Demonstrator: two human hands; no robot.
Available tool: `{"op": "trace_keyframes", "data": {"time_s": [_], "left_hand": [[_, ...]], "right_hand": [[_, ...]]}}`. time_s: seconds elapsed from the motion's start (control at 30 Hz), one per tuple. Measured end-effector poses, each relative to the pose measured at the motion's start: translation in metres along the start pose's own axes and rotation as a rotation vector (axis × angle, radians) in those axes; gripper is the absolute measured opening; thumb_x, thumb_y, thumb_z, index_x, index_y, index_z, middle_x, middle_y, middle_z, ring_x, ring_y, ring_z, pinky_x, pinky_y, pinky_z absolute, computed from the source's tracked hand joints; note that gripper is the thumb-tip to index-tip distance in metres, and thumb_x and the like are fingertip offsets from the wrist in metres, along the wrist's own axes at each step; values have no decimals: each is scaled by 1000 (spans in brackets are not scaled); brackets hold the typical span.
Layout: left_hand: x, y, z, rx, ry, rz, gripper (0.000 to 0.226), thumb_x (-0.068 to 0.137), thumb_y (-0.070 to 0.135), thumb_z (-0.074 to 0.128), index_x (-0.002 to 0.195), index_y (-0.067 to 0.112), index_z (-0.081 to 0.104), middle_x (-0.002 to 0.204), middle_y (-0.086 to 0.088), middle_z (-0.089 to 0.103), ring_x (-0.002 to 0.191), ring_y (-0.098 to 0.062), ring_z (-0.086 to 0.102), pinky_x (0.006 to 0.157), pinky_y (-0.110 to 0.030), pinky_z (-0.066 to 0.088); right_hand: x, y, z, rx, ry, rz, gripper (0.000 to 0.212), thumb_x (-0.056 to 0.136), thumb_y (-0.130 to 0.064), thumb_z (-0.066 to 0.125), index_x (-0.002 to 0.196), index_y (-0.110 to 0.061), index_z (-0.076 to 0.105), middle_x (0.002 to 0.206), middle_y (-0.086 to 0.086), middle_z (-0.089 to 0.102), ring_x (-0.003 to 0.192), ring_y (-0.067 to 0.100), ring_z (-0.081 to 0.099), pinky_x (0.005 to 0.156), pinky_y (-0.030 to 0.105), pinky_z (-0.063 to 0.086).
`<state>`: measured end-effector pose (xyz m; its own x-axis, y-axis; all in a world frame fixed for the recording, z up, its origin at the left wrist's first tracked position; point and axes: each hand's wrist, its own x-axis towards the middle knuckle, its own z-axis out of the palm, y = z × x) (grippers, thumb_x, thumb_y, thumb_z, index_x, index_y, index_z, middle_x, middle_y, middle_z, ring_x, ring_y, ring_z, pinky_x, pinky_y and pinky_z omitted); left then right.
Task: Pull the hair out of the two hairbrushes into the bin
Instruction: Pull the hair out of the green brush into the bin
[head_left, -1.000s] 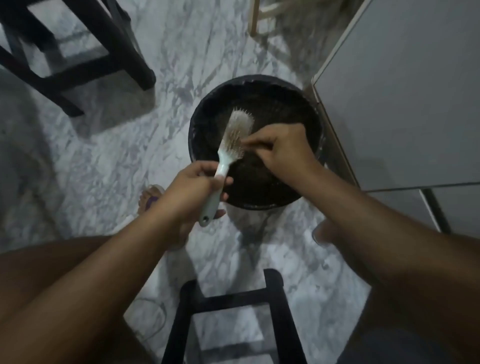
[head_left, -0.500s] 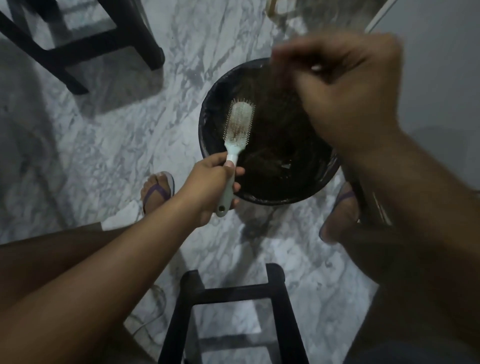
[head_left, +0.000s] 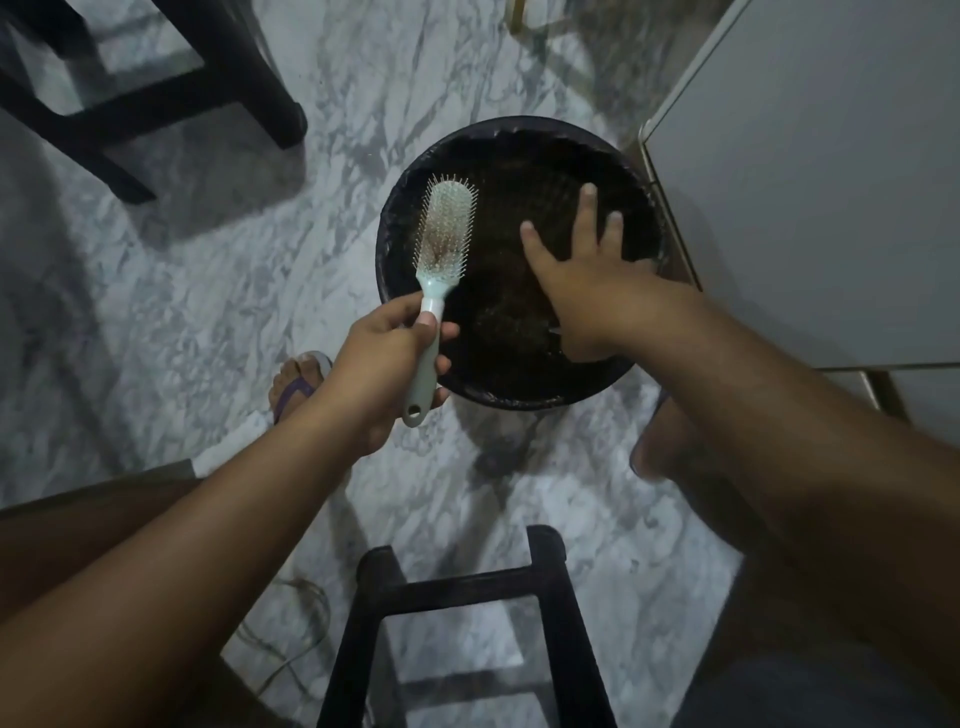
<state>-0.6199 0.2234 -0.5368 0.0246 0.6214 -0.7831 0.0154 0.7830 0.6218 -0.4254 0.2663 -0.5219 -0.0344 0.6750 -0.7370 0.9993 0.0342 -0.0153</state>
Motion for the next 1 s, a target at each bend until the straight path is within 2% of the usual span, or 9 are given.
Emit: {"op": "trace_keyframes", "data": {"time_s": [0.07,0.13,0.2,0.27,0.37,0.5,0.7,0.9,1.0], "left_hand": [[0,0,1,2,-18,3,31,106,19,50,134,24,61,103,-2,70,68,-16,56,61,-35,51],[-2,1,3,2,-31,4,30,106,19,51,133,24,63,102,-2,70,67,-16,56,62,-35,50],[-4,1,5,0,-55,8,29,106,18,51,130,25,65,101,-1,70,65,-15,55,61,-34,49],[-6,2,7,2,-90,16,29,106,18,50,128,26,66,99,-1,70,64,-15,53,59,-34,48],[-6,0,7,34,-129,32,33,106,17,50,133,27,65,99,1,69,63,-13,54,60,-34,48],[-6,0,4,76,-129,68,34,106,17,50,134,29,65,100,1,69,64,-13,54,64,-36,50],[-9,2,5,48,-128,74,34,106,17,49,134,28,65,103,-1,69,64,-12,54,63,-36,50],[-10,5,6,19,-137,63,35,107,16,48,135,29,63,104,-1,68,64,-12,54,61,-33,50],[-8,3,6,-9,-115,23,34,106,17,49,136,27,63,106,-2,68,65,-13,53,62,-35,49]], "right_hand": [[-2,3,0,43,-49,-20,129,81,2,71,147,-36,-33,147,18,-50,147,46,-20,113,66,30],[-4,3,-5,260,33,-174,137,77,1,78,146,-42,-32,152,16,-44,150,44,7,99,43,52],[-3,1,-7,429,237,-318,134,74,-4,85,151,-46,-16,162,15,-25,142,37,36,88,23,50],[4,-2,-3,500,448,-407,112,76,-3,83,156,-39,14,166,16,2,145,30,34,98,25,48],[14,1,0,573,615,-399,61,81,2,76,137,-16,58,155,20,37,137,28,48,106,22,45],[20,7,1,670,820,-474,28,79,2,78,106,0,75,124,30,63,114,31,66,93,2,41],[9,10,-11,723,931,-532,12,82,-3,73,93,-5,79,89,6,78,83,5,71,79,15,57],[-7,8,-30,1000,959,-507,11,87,-6,72,95,-2,77,82,7,76,73,11,75,69,31,63],[-16,14,-41,1101,989,-533,13,89,-8,71,97,1,75,82,10,75,73,14,75,68,28,62]]}}
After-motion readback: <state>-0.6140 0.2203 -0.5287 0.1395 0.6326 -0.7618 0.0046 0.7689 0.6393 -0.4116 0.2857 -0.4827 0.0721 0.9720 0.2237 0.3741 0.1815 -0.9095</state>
